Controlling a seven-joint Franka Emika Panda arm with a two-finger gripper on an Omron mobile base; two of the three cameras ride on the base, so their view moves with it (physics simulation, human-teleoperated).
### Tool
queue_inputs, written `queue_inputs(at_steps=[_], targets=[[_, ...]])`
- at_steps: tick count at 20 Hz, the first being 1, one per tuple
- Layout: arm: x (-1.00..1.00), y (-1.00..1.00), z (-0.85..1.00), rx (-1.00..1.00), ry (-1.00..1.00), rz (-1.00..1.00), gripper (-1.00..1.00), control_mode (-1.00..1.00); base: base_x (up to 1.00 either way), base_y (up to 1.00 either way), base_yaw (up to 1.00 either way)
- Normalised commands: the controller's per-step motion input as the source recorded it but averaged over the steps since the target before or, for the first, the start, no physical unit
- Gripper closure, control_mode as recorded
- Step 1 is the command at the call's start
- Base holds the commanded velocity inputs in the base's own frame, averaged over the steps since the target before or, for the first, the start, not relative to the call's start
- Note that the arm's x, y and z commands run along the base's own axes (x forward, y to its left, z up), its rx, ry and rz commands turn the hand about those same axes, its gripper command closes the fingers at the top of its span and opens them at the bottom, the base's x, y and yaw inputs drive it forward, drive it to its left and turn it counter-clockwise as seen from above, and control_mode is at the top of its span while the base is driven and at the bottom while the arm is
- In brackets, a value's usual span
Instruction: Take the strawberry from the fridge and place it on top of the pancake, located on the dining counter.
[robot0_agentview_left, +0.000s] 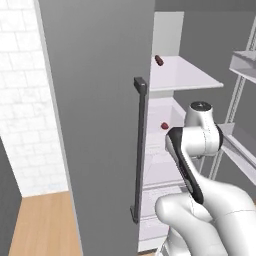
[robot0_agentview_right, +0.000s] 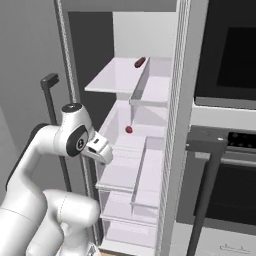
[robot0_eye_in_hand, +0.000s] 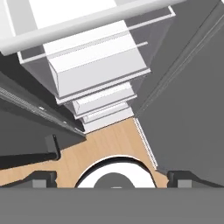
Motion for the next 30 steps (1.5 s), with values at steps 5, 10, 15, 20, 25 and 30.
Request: queue_inputs(at_steps=[5, 10, 15, 20, 25, 30], targets=[[0.00, 0.00, 0.00, 0.00, 0.00, 0.00, -1.00, 1.00, 0.13, -0.24, 0.05], [0.00, 0.00, 0.00, 0.00, 0.00, 0.00, -1.00, 1.00, 0.09, -0.33, 0.02], [0.00, 0.00, 0.00, 0.00, 0.00, 0.00, -1.00, 1.00, 0.07, -0.33, 0.00], [0.00, 0.00, 0.00, 0.00, 0.00, 0.00, -1.00, 1.00, 0.16, -0.22, 0.00], [0.00, 0.00, 0.00, 0.00, 0.00, 0.00, -1.00, 1.00, 0.20, 0.00, 0.00], [0.00, 0.00, 0.00, 0.00, 0.00, 0.00, -1.00, 1.00, 0.13, 0.00, 0.00]])
